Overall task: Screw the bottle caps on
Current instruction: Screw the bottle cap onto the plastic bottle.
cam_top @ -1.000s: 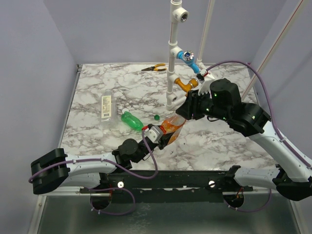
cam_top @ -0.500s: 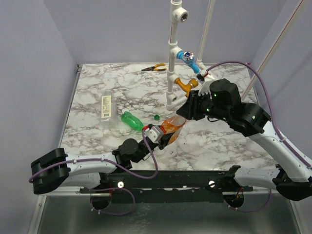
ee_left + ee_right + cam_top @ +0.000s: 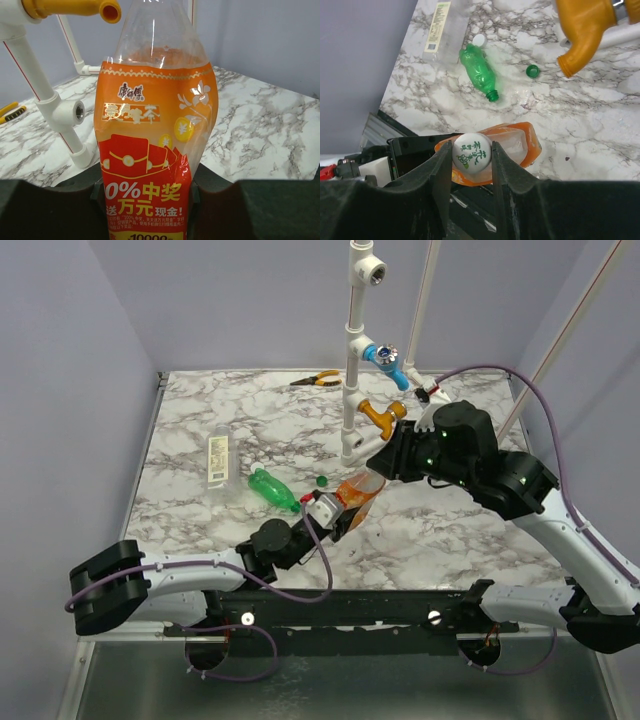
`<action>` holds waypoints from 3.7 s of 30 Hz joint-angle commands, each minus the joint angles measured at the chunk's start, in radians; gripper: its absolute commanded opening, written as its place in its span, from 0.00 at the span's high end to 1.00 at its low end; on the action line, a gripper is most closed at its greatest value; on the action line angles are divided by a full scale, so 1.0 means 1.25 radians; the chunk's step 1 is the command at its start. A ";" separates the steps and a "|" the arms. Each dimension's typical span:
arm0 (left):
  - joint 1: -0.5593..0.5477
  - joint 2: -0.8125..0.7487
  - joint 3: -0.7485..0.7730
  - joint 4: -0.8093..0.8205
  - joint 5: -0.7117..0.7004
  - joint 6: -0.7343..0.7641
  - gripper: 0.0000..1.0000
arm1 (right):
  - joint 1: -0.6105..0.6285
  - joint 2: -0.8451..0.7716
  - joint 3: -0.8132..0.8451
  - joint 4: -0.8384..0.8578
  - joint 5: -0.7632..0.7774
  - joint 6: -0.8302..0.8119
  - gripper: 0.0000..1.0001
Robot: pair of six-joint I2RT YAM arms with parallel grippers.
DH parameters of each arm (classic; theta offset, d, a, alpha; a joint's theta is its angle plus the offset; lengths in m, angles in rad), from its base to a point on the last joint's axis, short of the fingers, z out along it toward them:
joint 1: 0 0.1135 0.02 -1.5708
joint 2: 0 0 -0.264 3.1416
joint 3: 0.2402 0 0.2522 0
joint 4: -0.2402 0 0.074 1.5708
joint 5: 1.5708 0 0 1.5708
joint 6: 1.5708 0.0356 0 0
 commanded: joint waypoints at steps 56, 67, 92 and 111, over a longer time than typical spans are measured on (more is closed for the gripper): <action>-0.098 0.273 0.157 0.273 -0.276 0.157 1.00 | 0.012 0.159 0.112 -0.186 0.158 0.417 0.68; -0.097 0.280 0.150 0.240 -0.283 0.133 1.00 | 0.012 0.153 0.125 -0.193 0.173 0.407 0.62; -0.096 0.268 0.115 0.225 -0.290 0.108 1.00 | 0.011 0.149 0.150 -0.216 0.200 0.386 0.44; -0.094 0.226 0.070 0.226 -0.273 0.091 1.00 | 0.012 0.139 0.176 -0.249 0.234 0.354 0.36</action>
